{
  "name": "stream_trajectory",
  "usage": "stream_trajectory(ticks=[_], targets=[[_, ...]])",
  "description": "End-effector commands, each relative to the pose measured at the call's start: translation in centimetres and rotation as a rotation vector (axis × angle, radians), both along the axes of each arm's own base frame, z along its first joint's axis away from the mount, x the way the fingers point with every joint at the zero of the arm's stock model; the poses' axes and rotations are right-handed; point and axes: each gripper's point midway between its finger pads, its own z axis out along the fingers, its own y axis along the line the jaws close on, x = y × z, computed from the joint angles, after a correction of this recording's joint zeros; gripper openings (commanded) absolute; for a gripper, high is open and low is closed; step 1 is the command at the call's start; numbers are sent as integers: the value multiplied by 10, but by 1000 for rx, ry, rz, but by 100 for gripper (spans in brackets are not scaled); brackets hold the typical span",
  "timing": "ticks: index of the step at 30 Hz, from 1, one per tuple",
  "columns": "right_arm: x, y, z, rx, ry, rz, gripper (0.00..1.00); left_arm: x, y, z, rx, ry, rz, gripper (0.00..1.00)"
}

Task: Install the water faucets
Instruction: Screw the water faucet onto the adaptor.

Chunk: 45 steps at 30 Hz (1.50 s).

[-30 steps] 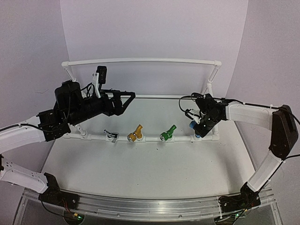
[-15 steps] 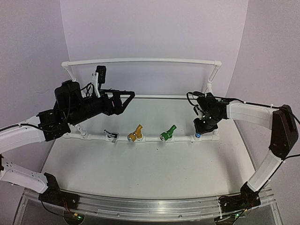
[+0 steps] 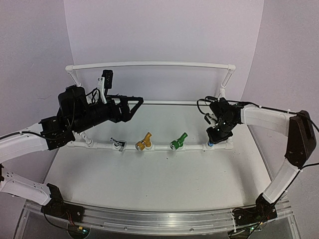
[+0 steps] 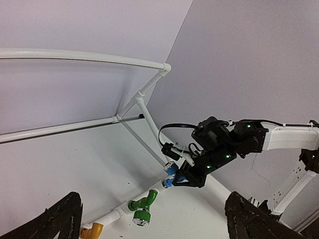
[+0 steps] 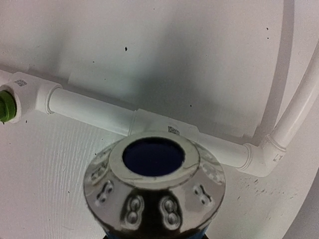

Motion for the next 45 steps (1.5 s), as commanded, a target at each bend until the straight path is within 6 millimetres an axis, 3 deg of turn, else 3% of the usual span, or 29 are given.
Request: stream_trajectory(ticks=[1,9,20,28,36,45], targets=[[-33,-9,-39,-94,222,107,0,1,4,18,-36,-19,15,100],[-36,-18,-44,-176,279,169,1,1,7,19,-32,-25,22,100],[-28,-31,-26,-339,211,522,0,0,9,19,-27,-33,23,100],[-28,-50,-36,-485,250,674,0,0,9,20,-24,-37,23,100],[-30,-40,-20,-549,201,889,0,-1,10,21,-18,-46,25,100],[-39,-39,-19,-839,140,1173,0,-1,12,20,-23,-36,30,100]])
